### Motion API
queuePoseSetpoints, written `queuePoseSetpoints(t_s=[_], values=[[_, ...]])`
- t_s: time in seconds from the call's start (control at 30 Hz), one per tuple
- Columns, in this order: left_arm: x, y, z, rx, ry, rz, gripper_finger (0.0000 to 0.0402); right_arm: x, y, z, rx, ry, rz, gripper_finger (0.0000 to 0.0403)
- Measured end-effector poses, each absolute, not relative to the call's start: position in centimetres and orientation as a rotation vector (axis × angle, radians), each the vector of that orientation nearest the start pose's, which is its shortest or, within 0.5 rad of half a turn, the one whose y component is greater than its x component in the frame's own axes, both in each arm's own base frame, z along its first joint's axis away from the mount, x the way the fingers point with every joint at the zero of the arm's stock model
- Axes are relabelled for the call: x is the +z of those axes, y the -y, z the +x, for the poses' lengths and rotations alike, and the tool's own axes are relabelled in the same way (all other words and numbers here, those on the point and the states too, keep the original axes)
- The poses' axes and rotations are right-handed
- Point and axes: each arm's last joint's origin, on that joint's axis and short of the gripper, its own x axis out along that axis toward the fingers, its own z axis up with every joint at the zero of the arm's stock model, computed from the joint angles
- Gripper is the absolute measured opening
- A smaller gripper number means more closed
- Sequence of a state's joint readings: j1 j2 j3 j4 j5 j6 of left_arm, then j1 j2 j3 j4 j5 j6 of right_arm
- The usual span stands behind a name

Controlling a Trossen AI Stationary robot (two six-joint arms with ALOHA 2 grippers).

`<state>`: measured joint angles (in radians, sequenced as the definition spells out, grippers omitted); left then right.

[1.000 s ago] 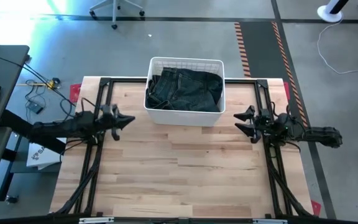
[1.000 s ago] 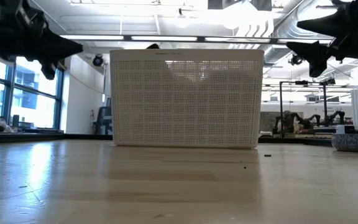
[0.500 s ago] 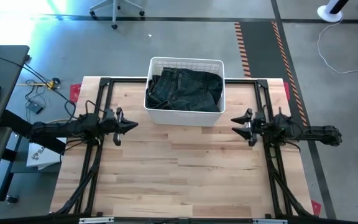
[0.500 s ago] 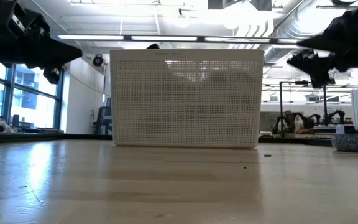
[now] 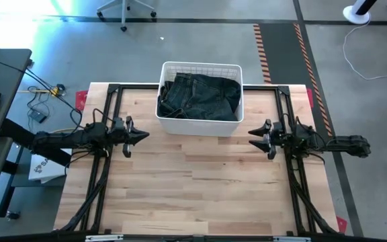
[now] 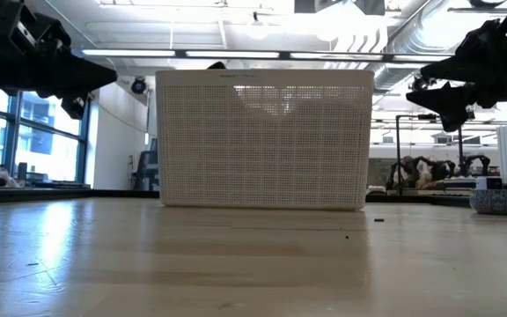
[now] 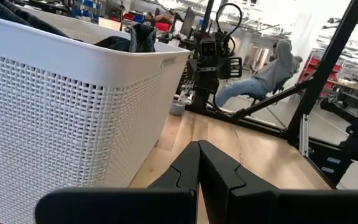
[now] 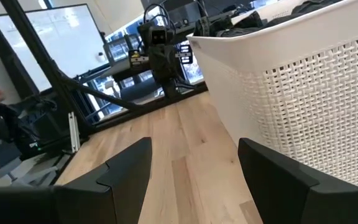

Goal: Sort clothes
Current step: Return to Home Position

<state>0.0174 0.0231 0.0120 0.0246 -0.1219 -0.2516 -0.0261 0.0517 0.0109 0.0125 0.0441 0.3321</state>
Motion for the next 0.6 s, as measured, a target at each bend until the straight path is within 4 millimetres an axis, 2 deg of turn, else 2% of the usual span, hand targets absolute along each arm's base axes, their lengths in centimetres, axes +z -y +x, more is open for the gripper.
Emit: queuePoseSetpoints(t_s=[0.6], values=[[17.0,-0.6,9.7,0.137,0.051,-0.259,0.0003,16.9,-0.6,9.7,0.044,0.021,0.333,0.0238]])
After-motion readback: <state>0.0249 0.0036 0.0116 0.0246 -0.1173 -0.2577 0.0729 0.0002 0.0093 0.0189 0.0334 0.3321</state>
